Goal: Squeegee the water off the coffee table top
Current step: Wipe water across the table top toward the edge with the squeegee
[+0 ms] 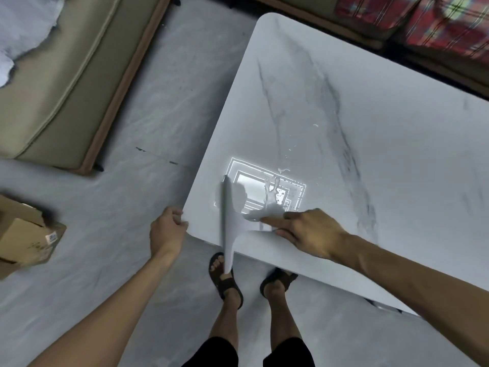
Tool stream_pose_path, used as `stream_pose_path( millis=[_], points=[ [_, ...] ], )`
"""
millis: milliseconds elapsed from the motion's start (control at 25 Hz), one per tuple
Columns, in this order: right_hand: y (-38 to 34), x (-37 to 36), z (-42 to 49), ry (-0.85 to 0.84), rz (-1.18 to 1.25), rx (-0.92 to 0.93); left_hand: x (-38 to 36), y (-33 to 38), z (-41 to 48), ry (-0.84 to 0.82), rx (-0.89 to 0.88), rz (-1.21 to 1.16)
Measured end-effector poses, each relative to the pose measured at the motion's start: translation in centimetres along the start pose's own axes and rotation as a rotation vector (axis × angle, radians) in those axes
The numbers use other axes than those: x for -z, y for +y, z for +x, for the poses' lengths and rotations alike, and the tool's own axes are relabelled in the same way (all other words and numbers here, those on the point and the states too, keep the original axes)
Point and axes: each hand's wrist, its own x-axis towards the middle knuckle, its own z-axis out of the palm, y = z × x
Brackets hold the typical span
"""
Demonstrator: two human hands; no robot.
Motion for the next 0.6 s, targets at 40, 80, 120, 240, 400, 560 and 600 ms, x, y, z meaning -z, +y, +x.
stream_pose_path(
  millis=[40,80,120,240,400,560,600],
  points=[
    [-1.5,-0.5,1.8,-0.018,0.013,0.041,0.3,-0.4,0.1,0.008,0.001,0.007],
    [-2.8,-1.1,3.6,-0.044,0.02,0.074,0.6,-0.7,0.2,0.01,-0.013,0.047],
    [-3.6,-1.6,4.9,-0.07,0.022,0.096,0.7,-0.9,0.3,0.008,-0.043,0.105],
    [-2.9,-2.4,5.6,-0.074,0.029,0.093,-0.2,-0.7,-0.1,-0.06,-0.174,0.249],
    [2.1,-3.4,0.0,-0.005,0.012,-0.027,-3.7,0.6,-2.6,-0.189,-0.293,0.422],
    [7.0,-4.3,-7.7,0.019,0.006,-0.156,-7.8,2.4,-4.9,-0.291,-0.325,0.59],
    [8.0,-4.5,-9.3,0.029,-0.001,-0.176,-8.6,2.8,-5.4,-0.304,-0.336,0.614]
  ],
)
